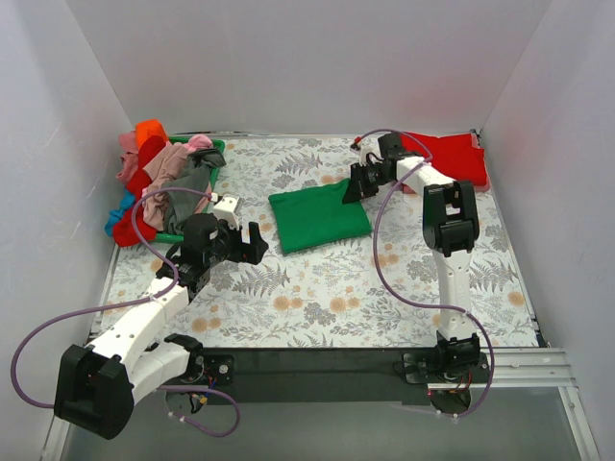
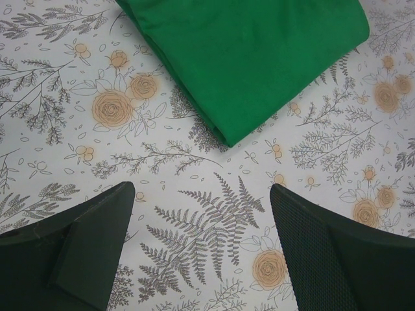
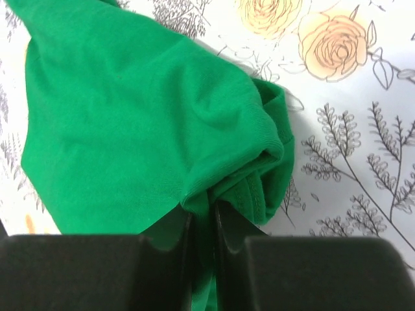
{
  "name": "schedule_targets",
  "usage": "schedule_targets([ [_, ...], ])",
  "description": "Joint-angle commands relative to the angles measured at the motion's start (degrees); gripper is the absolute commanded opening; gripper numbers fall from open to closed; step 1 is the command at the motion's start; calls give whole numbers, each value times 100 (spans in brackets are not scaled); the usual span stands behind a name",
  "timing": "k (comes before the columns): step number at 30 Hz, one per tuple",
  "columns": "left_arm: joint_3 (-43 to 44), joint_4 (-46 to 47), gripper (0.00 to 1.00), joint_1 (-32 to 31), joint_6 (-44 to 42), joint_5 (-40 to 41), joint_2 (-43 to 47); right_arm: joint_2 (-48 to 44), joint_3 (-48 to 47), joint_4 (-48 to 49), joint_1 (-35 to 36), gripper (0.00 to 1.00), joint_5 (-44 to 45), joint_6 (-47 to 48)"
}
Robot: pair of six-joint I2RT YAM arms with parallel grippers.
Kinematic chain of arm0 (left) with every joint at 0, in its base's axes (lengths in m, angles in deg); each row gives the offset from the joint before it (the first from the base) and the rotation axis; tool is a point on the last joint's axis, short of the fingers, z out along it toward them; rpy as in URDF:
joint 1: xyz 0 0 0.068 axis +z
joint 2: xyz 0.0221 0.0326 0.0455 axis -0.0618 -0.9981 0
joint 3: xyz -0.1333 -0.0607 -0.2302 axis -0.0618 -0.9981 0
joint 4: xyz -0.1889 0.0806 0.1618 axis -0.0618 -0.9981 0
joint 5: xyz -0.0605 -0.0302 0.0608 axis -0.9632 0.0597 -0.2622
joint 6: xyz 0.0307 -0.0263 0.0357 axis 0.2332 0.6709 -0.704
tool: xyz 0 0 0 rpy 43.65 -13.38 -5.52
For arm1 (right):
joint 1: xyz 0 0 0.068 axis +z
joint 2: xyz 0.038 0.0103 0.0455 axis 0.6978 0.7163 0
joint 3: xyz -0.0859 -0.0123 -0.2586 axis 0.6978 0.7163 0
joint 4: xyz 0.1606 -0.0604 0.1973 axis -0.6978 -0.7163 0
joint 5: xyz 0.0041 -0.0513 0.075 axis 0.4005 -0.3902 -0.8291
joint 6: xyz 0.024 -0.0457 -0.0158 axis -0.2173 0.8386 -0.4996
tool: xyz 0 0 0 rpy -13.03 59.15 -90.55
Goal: Fold and stack the t-shirts
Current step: Neatly place the folded tshirt to the corner
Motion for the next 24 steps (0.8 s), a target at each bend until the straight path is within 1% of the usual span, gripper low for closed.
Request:
schedule_targets([
  [1,-26,66,85,-1,-90,-31,85,-510,-111,-279,-115,1,-375,396],
  [5,-34,74,85,-1,-82,-40,129,-1055,-102,-323,-115,1,326,545],
  [8,-43,66,84,-1,-82,-49,199,-1258,-111,-394,-115,1,661,677],
  [15,-43,83,85,8,-90,-84,296,-1522,-93,-613,-132,1,908,1020],
  [24,-52,109,85,-1,-99,-119,384,-1680,-532,-930,-141,1,1752,1574],
])
